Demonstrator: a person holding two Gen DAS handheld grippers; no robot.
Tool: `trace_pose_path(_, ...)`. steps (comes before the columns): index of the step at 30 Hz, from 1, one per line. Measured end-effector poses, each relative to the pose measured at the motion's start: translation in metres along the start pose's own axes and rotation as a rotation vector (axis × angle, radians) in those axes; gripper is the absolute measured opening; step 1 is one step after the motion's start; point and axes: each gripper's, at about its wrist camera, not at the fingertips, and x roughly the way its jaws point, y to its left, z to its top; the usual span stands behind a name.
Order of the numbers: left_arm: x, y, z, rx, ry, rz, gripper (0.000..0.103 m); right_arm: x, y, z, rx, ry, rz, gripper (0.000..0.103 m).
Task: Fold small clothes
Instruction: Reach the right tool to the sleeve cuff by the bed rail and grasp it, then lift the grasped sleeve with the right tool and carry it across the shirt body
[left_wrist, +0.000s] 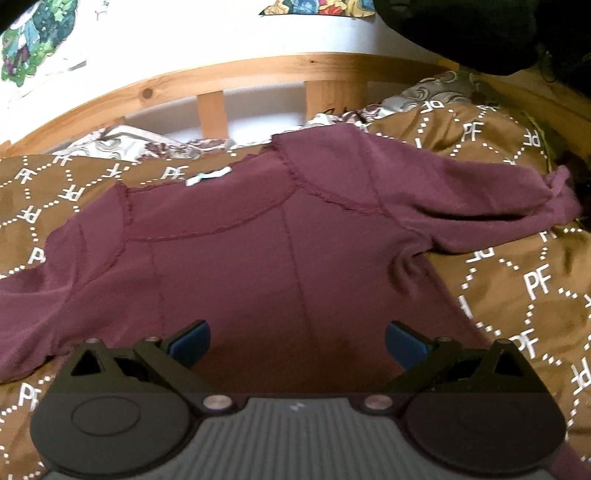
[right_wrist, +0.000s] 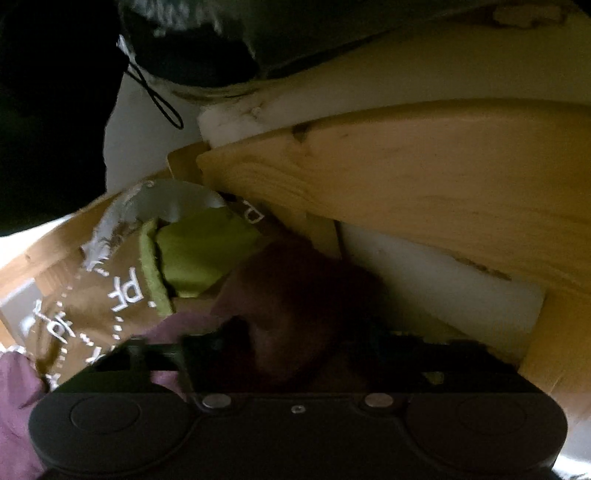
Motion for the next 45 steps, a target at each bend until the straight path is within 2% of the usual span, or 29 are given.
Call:
trace_pose_path(1, -0.002, 0.002, -0.001, 0.002, -0.001, 0.006, 0.103, 0.000, 0.000, 0.000, 0.005, -0.001, -0.006, 0.037)
trace_pose_path(3, -0.006, 0.007, -0.002, 0.005, -0.002, 0.018, 0.103, -0.008, 0.003, -0.001, -0.028, -0.027, -0.030, 0.014)
trace_pose_path(6, -0.011, 0.014, -0.002, -0.008, -0.005, 0.033, 0.103, -0.034, 0.015, -0.003, -0.114, -0.093, -0.038, 0.009)
trace_pose_path(9, -0.015, 0.021, -0.001, -0.039, -0.009, 0.028, 0.103, -0.074, 0.024, -0.002, -0.184, -0.174, -0.021, 0.009)
trace_pose_path(11, -0.015, 0.022, 0.002, -0.064, -0.008, 0.016, 0.103, -0.102, 0.027, -0.001, -0.204, -0.217, 0.006, 0.009)
trace_pose_path(13, -0.014, 0.020, 0.007, -0.092, -0.020, -0.003, 0.103, -0.126, 0.027, 0.001, -0.195, -0.223, 0.022, 0.009)
trace_pose_path(21, 0.009, -0.038, 0.037, -0.079, -0.080, -0.090, 0.103, -0.178, 0.000, 0.017, -0.022, -0.162, 0.038, 0.008)
trace_pose_path(26, 0.028, -0.079, 0.067, -0.112, -0.139, -0.131, 0.103, -0.191, -0.017, 0.010, 0.054, -0.037, 0.027, 0.008)
trace_pose_path(28, 0.042, -0.097, 0.077, -0.080, -0.104, -0.142, 0.103, -0.185, -0.025, 0.001, 0.074, 0.023, 0.020, 0.008)
trace_pose_path(30, 0.058, -0.118, 0.082, -0.034, -0.060, -0.109, 0.103, -0.175, -0.032, -0.009, 0.100, 0.076, 0.019, 0.009)
trace_pose_path(31, 0.065, -0.127, 0.083, -0.015, -0.048, -0.092, 0.103, -0.171, -0.036, -0.014, 0.103, 0.106, 0.024, 0.010)
trace_pose_path(34, 0.079, -0.147, 0.084, 0.018, -0.031, -0.078, 0.103, -0.169, -0.046, -0.023, 0.090, 0.153, 0.024, 0.033)
trace_pose_path(36, 0.083, -0.156, 0.086, 0.007, -0.037, -0.085, 0.103, -0.166, -0.052, -0.025, 0.088, 0.170, 0.042, 0.054)
trace_pose_path(37, 0.085, -0.159, 0.088, -0.001, -0.041, -0.091, 0.103, -0.165, -0.055, -0.025, 0.094, 0.168, 0.042, 0.059)
trace_pose_path(39, 0.090, -0.167, 0.093, -0.013, -0.036, -0.089, 0.103, -0.166, -0.064, -0.023, 0.107, 0.153, 0.034, 0.081)
trace_pose_path(42, 0.092, -0.174, 0.095, -0.035, -0.016, -0.056, 0.103, -0.155, -0.070, -0.017, 0.104, 0.128, 0.023, 0.082)
trace_pose_path(45, 0.077, -0.163, 0.087, -0.075, -0.051, -0.089, 0.103, -0.141, -0.069, -0.013, 0.046, 0.105, 0.029, 0.082)
